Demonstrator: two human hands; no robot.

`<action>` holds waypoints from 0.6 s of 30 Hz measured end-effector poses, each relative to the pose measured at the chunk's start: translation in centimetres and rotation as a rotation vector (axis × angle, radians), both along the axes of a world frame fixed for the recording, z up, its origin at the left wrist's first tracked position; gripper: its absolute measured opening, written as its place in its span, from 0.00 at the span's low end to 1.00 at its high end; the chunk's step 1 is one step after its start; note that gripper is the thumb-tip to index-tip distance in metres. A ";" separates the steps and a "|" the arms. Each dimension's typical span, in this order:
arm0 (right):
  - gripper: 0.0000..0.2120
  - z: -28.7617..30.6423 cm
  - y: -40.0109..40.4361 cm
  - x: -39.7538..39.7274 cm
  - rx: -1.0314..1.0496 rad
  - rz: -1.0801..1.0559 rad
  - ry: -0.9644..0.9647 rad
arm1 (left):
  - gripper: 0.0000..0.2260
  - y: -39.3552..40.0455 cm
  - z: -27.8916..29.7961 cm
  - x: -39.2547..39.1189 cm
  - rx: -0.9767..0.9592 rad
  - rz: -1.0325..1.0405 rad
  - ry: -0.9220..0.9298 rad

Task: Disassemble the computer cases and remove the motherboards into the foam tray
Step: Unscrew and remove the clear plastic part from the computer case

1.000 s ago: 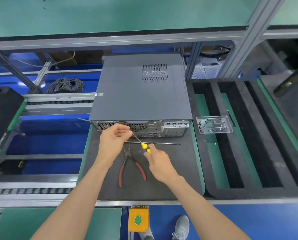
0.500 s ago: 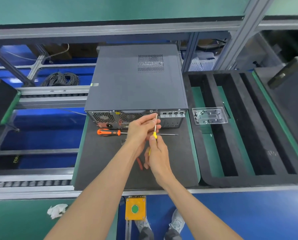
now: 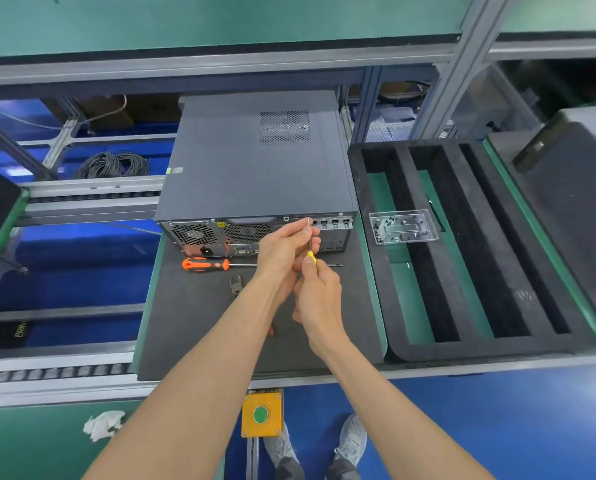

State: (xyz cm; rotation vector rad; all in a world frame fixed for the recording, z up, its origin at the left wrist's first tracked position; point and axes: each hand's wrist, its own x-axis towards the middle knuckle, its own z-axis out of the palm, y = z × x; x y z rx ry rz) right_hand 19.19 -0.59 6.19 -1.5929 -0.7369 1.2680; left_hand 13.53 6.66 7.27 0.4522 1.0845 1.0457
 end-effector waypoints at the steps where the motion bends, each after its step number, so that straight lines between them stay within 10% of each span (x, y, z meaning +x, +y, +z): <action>1: 0.17 0.0 0.0 0.3 0.001 -0.015 -0.020 | 0.10 0.0 0.2 0.5 0.001 -0.017 0.000; 18: 0.18 -0.6 0.2 5.1 0.041 -0.068 -0.277 | 0.08 0.6 0.1 4.7 0.012 -0.129 0.056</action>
